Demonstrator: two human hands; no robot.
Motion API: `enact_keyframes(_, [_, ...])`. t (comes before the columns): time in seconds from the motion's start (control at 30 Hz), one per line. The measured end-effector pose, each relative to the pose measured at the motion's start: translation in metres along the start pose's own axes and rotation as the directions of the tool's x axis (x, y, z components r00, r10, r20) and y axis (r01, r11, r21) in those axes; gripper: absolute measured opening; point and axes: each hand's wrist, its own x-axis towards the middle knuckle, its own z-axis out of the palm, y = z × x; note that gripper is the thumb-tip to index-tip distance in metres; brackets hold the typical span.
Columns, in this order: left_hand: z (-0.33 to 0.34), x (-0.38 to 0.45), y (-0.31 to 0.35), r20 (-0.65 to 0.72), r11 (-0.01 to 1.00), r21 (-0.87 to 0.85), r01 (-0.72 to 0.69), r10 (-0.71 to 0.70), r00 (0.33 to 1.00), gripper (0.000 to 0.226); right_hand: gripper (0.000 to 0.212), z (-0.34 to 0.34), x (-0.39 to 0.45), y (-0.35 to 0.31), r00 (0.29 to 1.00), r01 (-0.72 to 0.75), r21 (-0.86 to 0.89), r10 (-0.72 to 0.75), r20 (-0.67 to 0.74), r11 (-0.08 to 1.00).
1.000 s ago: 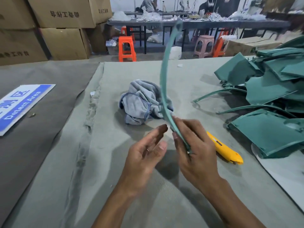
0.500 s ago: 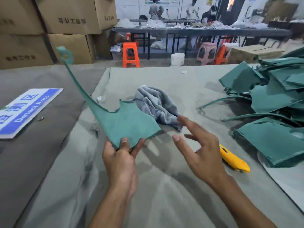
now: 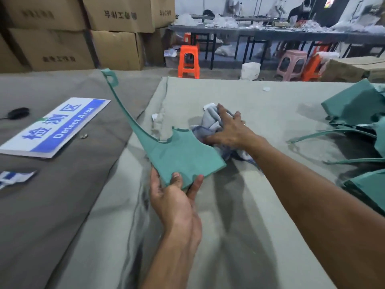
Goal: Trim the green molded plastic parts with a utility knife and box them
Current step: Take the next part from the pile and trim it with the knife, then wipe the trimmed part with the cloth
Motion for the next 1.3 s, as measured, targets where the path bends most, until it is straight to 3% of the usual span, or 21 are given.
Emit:
enact_keyframes(0.17, [0.002, 0.002, 0.001, 0.016, 0.998, 0.024, 0.061, -0.062, 0.998, 0.054, 0.083, 0.027, 0.010, -0.004, 0.976, 0.141, 0.035, -0.133, -0.173, 0.989])
enact_keyframes(0.27, [0.002, -0.002, 0.000, 0.055, 0.998, 0.043, 0.040, -0.043, 0.998, 0.050, 0.065, 0.021, 0.006, -0.002, 0.903, 0.222, 0.128, -0.155, -0.400, 0.967])
enact_keyframes(0.33, [0.001, -0.003, 0.001, 0.083, 0.997, 0.070, 0.023, -0.028, 0.996, 0.048, 0.064, 0.002, -0.002, -0.004, 0.802, 0.283, 0.335, -0.030, -0.597, 0.899])
enact_keyframes(0.4, [-0.002, -0.005, 0.001, 0.105, 0.992, 0.125, 0.000, -0.013, 0.994, 0.045, 0.068, -0.023, -0.019, -0.007, 0.629, 0.467, 0.446, 0.067, -0.774, 0.763])
enact_keyframes(0.47, [-0.003, -0.006, 0.001, 0.121, 0.988, 0.152, -0.011, -0.007, 0.993, 0.044, 0.071, -0.041, -0.047, -0.007, 0.436, 0.649, 0.357, 0.057, -0.898, 0.672])
enact_keyframes(0.53, [-0.001, -0.006, 0.001, 0.153, 0.992, 0.122, 0.012, -0.030, 0.988, 0.046, 0.068, -0.046, -0.084, -0.008, 0.320, 0.736, 0.230, -0.028, -0.947, 0.637])
enact_keyframes(0.6, [0.000, -0.006, -0.001, 0.206, 0.991, 0.136, 0.010, -0.038, 0.978, 0.047, 0.067, -0.033, -0.120, -0.003, 0.349, 0.773, 0.197, -0.145, -0.926, 0.603])
enact_keyframes(0.73, [-0.002, -0.018, -0.011, 0.310, 0.949, 0.311, -0.055, -0.046, 0.950, 0.036, 0.093, 0.022, -0.166, -0.002, 0.677, 0.640, 0.324, -0.312, -0.667, 0.696])
enact_keyframes(0.8, [-0.005, -0.022, -0.016, 0.313, 0.943, 0.334, -0.016, -0.095, 0.945, 0.032, 0.100, 0.032, -0.167, -0.002, 0.755, 0.562, 0.271, -0.352, -0.553, 0.781])
enact_keyframes(0.87, [-0.007, -0.025, -0.019, 0.317, 0.905, 0.409, -0.116, -0.022, 0.948, 0.030, 0.099, 0.027, -0.162, -0.001, 0.820, 0.468, 0.295, -0.286, -0.496, 0.833])
enact_keyframes(0.93, [-0.005, -0.031, -0.019, 0.349, 0.884, 0.433, -0.178, 0.017, 0.937, 0.032, 0.089, 0.021, -0.160, 0.000, 0.832, 0.397, 0.278, -0.215, -0.511, 0.875])
enact_keyframes(1.07, [-0.005, -0.037, -0.017, 0.439, 0.836, 0.473, -0.280, 0.052, 0.897, 0.017, 0.070, 0.029, -0.170, 0.002, 0.766, 0.400, 0.227, -0.187, -0.615, 0.888])
enact_keyframes(1.17, [-0.007, -0.041, -0.011, 0.493, 0.822, 0.457, -0.340, 0.084, 0.866, 0.027, 0.057, 0.028, -0.176, 0.007, 0.749, 0.431, 0.271, -0.174, -0.639, 0.861])
enact_keyframes(1.3, [-0.007, -0.043, -0.015, 0.511, 0.853, 0.430, -0.295, 0.040, 0.859, 0.017, 0.064, 0.014, -0.177, 0.006, 0.772, 0.404, 0.220, -0.201, -0.604, 0.888])
